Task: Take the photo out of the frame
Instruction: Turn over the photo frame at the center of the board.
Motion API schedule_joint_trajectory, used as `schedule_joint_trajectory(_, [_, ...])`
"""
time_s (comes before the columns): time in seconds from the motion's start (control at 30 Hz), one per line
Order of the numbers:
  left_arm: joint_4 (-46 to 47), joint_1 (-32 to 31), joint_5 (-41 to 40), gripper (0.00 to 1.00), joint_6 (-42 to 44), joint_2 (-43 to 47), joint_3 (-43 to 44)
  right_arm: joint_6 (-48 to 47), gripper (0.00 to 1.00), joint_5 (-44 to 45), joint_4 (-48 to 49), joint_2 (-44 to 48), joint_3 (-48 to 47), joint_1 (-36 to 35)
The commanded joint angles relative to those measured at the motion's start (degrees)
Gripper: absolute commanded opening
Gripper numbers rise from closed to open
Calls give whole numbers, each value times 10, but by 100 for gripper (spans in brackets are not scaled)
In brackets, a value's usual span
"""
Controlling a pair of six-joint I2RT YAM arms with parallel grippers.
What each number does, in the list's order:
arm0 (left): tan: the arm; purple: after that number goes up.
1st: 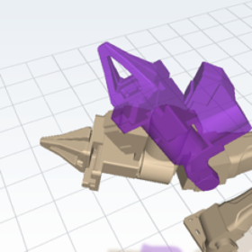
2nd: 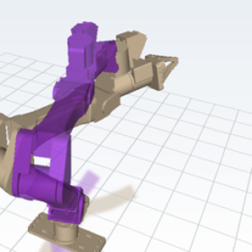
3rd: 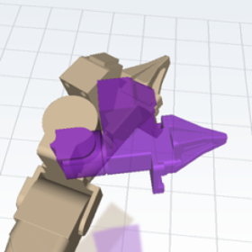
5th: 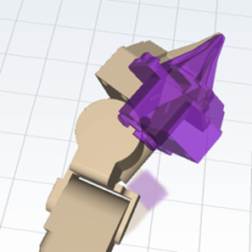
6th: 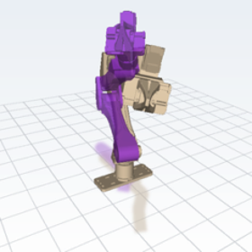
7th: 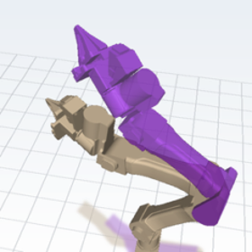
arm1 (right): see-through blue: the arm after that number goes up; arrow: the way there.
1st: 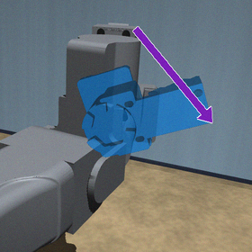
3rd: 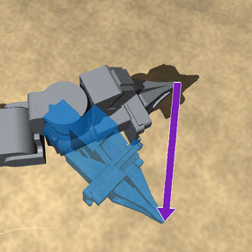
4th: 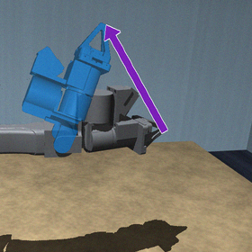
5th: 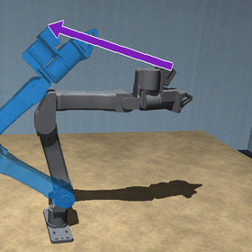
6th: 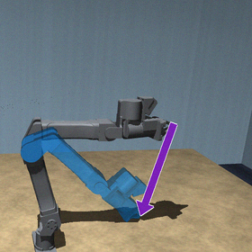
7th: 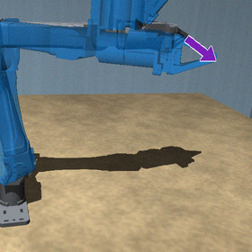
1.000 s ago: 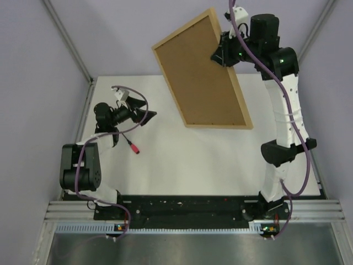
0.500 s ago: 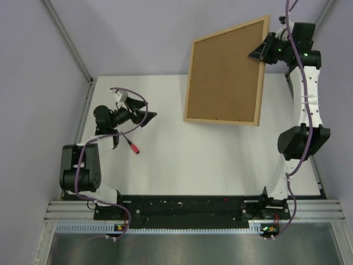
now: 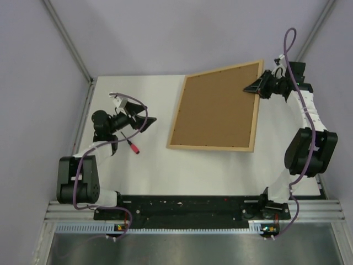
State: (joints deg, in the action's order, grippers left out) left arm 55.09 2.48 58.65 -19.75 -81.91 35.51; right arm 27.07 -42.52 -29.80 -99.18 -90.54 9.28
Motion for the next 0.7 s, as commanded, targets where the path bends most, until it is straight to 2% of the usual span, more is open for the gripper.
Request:
schedule_joint_trajectory(0.0, [-19, 1, 1, 98, 29, 28, -17, -50, 0, -30, 105, 35, 45, 6])
schedule_joint_trajectory(0.33, [-117, 1, -8, 98, 83, 58, -30, -53, 0, -8, 140, -2, 118, -24])
schedule_joint_trajectory(0.6, [-141, 1, -6, 98, 99, 62, -39, -46, 0, 27, 152, -87, 86, -58])
schedule_joint_trajectory(0.67, [-147, 1, -6, 98, 107, 61, -45, -47, 9, 33, 155, -104, 77, -63])
